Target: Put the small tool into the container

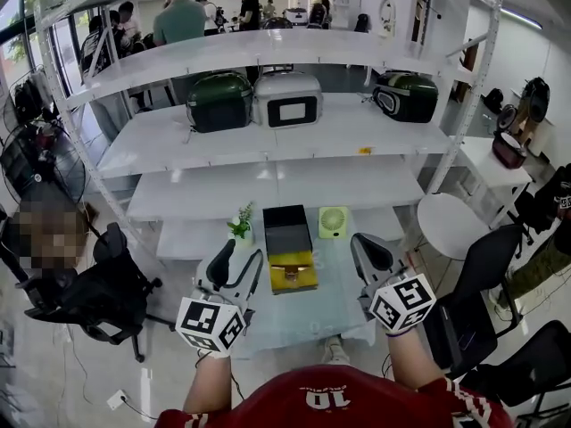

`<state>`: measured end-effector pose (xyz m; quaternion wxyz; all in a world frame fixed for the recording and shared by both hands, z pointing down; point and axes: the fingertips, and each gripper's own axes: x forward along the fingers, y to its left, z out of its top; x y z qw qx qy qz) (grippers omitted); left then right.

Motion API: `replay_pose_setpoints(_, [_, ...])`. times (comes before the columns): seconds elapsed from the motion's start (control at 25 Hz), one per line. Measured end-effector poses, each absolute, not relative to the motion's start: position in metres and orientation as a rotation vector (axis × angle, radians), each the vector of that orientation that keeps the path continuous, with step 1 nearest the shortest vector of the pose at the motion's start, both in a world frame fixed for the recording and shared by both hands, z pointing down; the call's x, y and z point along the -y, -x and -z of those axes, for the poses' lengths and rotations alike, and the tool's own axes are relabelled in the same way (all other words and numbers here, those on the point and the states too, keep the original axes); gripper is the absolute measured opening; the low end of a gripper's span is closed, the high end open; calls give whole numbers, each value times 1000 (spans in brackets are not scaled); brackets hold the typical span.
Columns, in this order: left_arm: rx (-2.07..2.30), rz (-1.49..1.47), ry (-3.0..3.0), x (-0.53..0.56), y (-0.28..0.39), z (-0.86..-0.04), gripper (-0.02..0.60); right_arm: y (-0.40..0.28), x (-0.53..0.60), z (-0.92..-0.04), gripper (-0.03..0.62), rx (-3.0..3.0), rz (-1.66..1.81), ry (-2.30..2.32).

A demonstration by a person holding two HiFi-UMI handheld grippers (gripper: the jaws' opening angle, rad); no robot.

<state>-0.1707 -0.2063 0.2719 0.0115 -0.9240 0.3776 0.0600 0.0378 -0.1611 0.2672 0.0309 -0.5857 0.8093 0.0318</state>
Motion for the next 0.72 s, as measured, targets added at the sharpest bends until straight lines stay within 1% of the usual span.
replay_pose_setpoints(0.16, [-1194,-192,2863,205,171,-269,189,-40,161,-267,3,-2484,-95,1816])
replay_pose_setpoints(0.28, [-1215,-218,2857,206,173,-266,152,-40,161,-267,4,-2487,-96,1815])
replay_pose_setpoints(0.6, [-1233,-240,2833,202,177,-263,100,-40,157,-267,4,-2478,-98,1816])
replay_pose_setpoints(0.72, [-1233,-244,2823,202,177,-261,65,-39,157,-266,3,-2478,-103,1816])
